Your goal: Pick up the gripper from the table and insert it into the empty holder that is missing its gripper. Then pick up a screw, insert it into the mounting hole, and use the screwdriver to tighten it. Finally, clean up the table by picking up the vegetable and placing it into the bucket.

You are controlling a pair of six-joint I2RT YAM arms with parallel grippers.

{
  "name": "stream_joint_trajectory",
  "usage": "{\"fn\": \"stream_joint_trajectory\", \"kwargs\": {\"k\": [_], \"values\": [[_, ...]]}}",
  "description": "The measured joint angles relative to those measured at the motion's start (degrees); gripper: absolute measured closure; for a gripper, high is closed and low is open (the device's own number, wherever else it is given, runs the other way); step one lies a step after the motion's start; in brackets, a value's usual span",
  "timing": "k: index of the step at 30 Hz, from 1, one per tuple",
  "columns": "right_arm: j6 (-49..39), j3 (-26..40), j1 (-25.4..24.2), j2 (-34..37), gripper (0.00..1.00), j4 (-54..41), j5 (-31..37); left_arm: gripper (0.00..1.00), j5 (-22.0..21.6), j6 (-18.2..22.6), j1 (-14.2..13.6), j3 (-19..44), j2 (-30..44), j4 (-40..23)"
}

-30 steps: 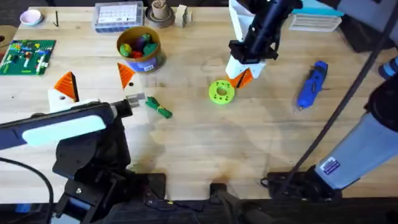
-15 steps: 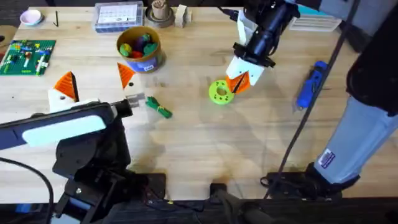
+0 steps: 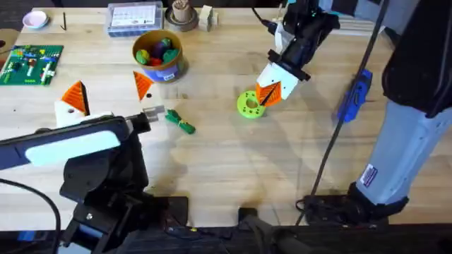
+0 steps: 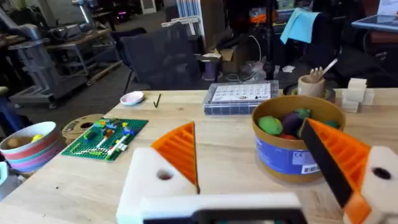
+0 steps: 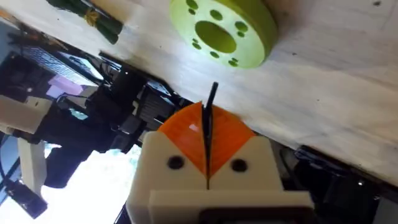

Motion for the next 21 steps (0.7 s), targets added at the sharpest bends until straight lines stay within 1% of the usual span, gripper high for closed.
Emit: {"fn": "stream_joint_trajectory", "kwargs": {"k": [5,11,21], "values": [[0.03,0.00,0.06,0.30,0.995,-0.79,0.20,0.008,0.00,0.00,0.00,0.00,0.01,-0.01],[0.45,0.00,0.83,1.53,0.995,-2.49,4.53,0.008,0.00,0.00,0.00,0.00,0.00,-0.01],[0.73,0.00,4.37,3.34,0.996,1.51,6.18,0.007,0.00,0.00,0.00,0.00,0.01,-0.01]]}}
